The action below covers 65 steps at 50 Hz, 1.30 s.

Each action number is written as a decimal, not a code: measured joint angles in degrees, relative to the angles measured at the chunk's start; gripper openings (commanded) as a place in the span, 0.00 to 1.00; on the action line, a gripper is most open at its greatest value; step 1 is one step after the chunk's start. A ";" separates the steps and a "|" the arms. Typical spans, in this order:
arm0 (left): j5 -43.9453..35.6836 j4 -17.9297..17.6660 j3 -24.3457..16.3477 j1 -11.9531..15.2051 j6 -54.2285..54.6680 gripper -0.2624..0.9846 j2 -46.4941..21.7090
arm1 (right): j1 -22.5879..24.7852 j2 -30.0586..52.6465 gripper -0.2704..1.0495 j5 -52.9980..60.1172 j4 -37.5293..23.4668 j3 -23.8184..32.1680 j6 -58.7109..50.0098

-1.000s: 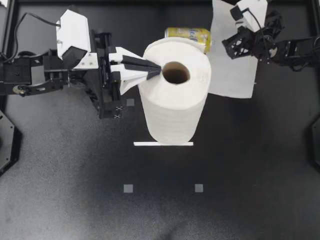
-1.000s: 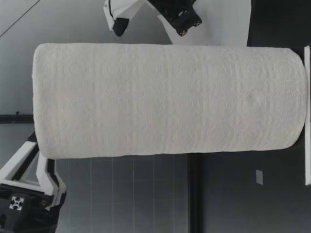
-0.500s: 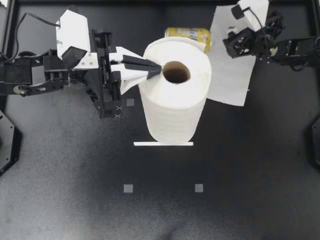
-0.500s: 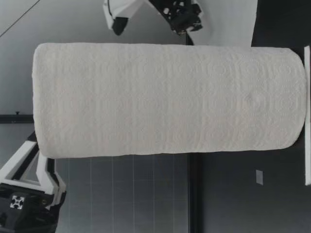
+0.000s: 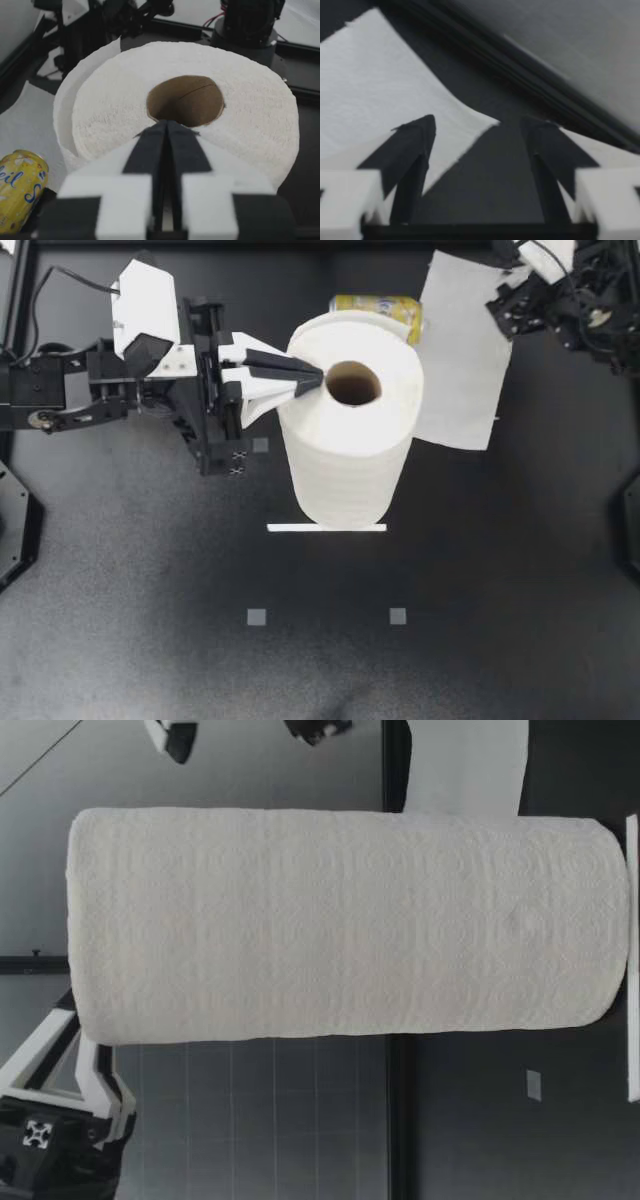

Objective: Pick up a piece of paper towel and place it on the spilled liquid.

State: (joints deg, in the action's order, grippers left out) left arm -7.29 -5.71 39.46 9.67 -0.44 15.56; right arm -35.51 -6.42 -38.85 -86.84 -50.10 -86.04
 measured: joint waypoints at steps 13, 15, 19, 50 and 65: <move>-3.78 1.58 1.14 -0.79 -0.35 0.30 0.62 | 15.82 -10.02 0.71 -8.44 18.72 2.81 13.27; -4.48 1.67 1.49 -0.97 -0.44 0.30 1.14 | 18.19 -12.13 0.71 -8.70 21.18 3.08 14.24; -6.42 2.11 2.20 -1.23 -0.44 0.30 2.02 | 22.68 -16.70 0.71 -8.70 24.61 3.16 14.68; -12.39 4.39 6.15 -8.44 0.18 0.30 11.87 | 32.70 -36.65 0.22 39.38 25.93 -1.41 10.81; -5.27 4.39 4.92 -11.78 0.53 0.30 13.01 | 40.34 -31.99 0.22 34.28 19.07 5.45 12.30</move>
State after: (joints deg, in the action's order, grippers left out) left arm -12.57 -1.32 44.38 -2.11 0.09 28.56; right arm 4.83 -38.41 -4.57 -67.76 -44.65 -73.74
